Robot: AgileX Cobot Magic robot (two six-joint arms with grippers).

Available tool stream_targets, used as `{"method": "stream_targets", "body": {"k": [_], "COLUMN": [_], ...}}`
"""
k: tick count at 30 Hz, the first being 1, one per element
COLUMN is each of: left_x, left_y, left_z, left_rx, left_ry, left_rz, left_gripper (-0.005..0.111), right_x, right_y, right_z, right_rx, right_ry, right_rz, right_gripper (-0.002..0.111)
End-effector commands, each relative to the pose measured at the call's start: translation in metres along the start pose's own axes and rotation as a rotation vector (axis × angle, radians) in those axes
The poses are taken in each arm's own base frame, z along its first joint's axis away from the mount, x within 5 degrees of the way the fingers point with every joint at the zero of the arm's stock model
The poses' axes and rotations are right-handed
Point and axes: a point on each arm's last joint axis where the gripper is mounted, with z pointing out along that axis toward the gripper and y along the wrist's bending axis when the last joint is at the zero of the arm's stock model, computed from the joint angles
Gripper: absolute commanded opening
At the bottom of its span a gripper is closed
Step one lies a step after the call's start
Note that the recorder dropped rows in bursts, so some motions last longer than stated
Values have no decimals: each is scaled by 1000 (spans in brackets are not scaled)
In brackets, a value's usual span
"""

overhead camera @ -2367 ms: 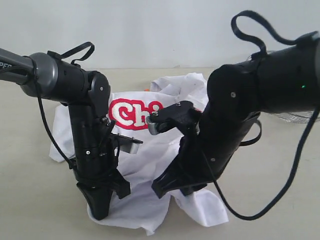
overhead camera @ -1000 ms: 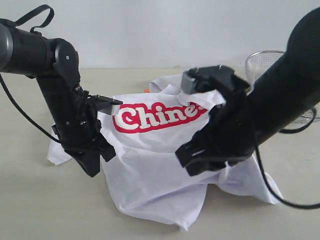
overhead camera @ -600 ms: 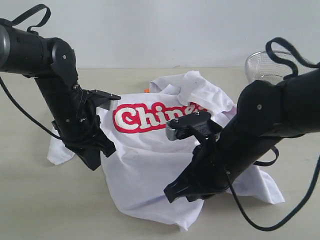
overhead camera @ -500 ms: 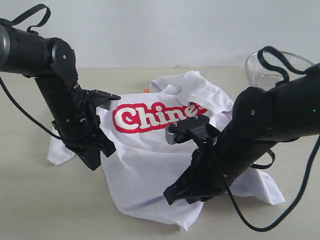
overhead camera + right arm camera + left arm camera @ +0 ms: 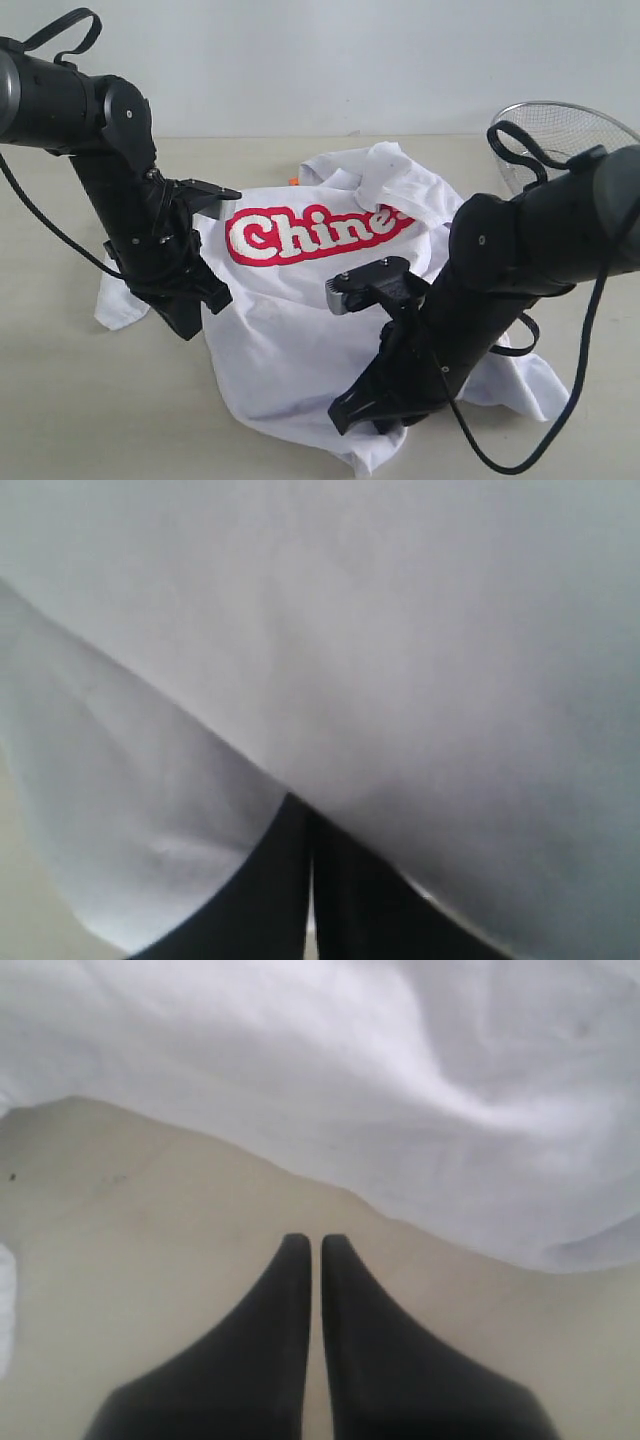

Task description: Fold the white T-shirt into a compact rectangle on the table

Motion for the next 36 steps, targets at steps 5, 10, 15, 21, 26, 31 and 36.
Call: {"method": "stream_targets", "body": {"k": [5, 10, 15, 21, 26, 31, 36], "left_x": [1, 1, 1, 1, 3, -10, -43], "left_y": [1, 1, 2, 1, -4, 0, 47], "left_z": [-2, -2, -2, -7, -27, -53, -60], "left_rx": [-7, -7, -22, -27, -38, -78, -73], "left_ry": [-13, -13, -7, -19, -78, -247, -383], "left_rz": [-3, -3, 7, 11, -32, -68, -223], "left_gripper": [5, 5, 5, 5, 5, 5, 5], "right_x": [23, 27, 30, 11, -15, -56, -109], "right_y": [11, 28, 53, 57, 30, -18, -53], "right_z": [3, 2, 5, -42, -111, -162, -149], "right_rx": [-147, -244, -287, -273, -147, -39, -32], "right_ry": [236, 268, 265, 62, -158, -313, -299], "right_rz": [-41, -75, -155, -155, -88, 7, 8], "right_gripper": [0, 0, 0, 0, 0, 0, 0]}}
